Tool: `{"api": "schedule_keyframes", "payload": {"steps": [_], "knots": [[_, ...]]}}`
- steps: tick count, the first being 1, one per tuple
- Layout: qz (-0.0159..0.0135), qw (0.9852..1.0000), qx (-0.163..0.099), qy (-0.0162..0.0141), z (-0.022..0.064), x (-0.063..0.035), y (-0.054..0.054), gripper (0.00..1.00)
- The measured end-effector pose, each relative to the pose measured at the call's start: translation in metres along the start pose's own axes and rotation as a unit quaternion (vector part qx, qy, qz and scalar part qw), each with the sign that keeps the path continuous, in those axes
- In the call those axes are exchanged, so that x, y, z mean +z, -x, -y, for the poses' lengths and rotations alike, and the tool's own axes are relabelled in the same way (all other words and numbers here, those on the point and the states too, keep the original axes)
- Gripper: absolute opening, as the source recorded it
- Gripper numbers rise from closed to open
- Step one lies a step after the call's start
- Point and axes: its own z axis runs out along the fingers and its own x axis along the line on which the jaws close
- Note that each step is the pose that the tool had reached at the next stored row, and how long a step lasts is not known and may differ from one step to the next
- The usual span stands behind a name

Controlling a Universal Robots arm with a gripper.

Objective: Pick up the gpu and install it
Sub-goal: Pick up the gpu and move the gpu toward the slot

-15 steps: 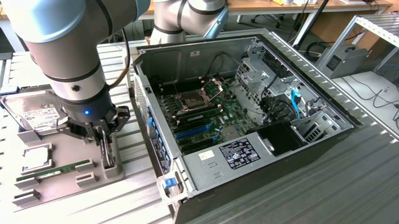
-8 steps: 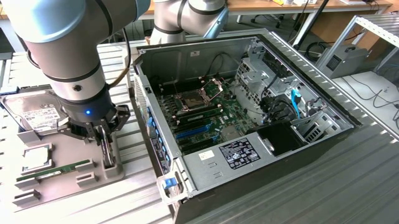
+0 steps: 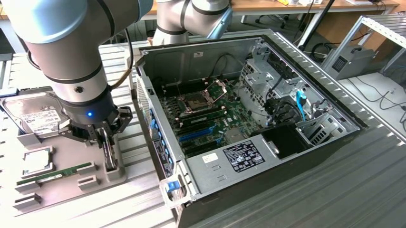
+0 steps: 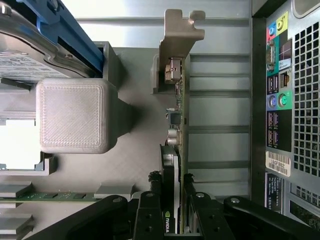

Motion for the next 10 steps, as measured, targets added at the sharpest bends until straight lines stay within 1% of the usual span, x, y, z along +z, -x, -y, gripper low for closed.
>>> {"api": "schedule_keyframes", "payload": {"steps": [3,8,10], "knots": [[0.0,1.0,0.0,0.0,-0.0001,-0.0022,0.0,0.27],[0.0,1.0,0.0,0.0,-0.0004,-0.0097,0.0,0.27],[0.0,1.0,0.0,0.0,-0.0006,-0.0143,0.0,0.27]]}}
